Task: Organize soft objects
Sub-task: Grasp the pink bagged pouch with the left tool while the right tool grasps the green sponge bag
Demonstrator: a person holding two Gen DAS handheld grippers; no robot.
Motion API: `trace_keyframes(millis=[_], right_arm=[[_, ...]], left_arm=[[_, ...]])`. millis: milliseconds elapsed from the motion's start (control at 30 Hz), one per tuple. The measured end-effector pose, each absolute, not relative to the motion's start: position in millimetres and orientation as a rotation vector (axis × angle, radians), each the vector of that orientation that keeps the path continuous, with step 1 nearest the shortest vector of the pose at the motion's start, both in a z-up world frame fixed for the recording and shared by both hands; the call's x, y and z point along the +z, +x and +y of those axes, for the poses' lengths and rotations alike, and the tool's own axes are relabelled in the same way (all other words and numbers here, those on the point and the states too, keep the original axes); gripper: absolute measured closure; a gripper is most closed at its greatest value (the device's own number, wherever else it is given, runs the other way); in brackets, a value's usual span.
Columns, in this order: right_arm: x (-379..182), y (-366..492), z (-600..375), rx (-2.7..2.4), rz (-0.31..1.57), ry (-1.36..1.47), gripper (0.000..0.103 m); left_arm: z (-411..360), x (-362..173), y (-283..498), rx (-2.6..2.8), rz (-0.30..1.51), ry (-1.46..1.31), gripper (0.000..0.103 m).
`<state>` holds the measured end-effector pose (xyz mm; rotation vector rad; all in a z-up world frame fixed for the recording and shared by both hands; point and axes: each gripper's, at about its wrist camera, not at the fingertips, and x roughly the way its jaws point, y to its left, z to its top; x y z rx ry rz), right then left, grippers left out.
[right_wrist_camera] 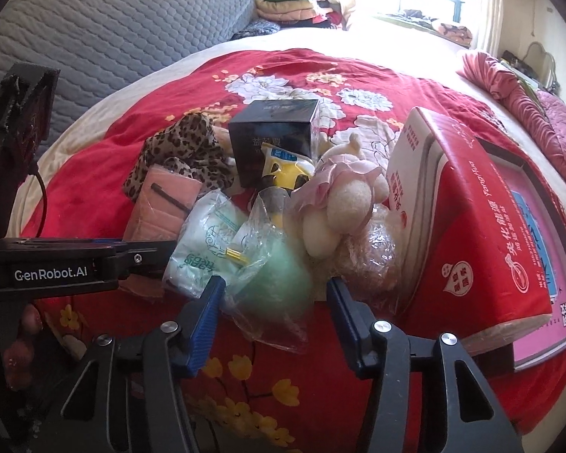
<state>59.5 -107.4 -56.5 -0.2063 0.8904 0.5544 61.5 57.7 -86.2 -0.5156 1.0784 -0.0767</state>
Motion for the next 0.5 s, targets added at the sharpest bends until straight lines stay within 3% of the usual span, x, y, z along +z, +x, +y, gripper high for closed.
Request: trace_keyframes(millis=[133, 500], right_arm=[[-53, 58, -111, 0.590, 0.886, -0.174, 0.056], [-29, 47, -136, 0.637, 0.840, -0.045, 0.058]], left_arm=[[57, -85, 61, -0.099, 1.067, -0.520, 0.084], [58, -63, 43, -0.098, 0.988, -0.492, 0.085]])
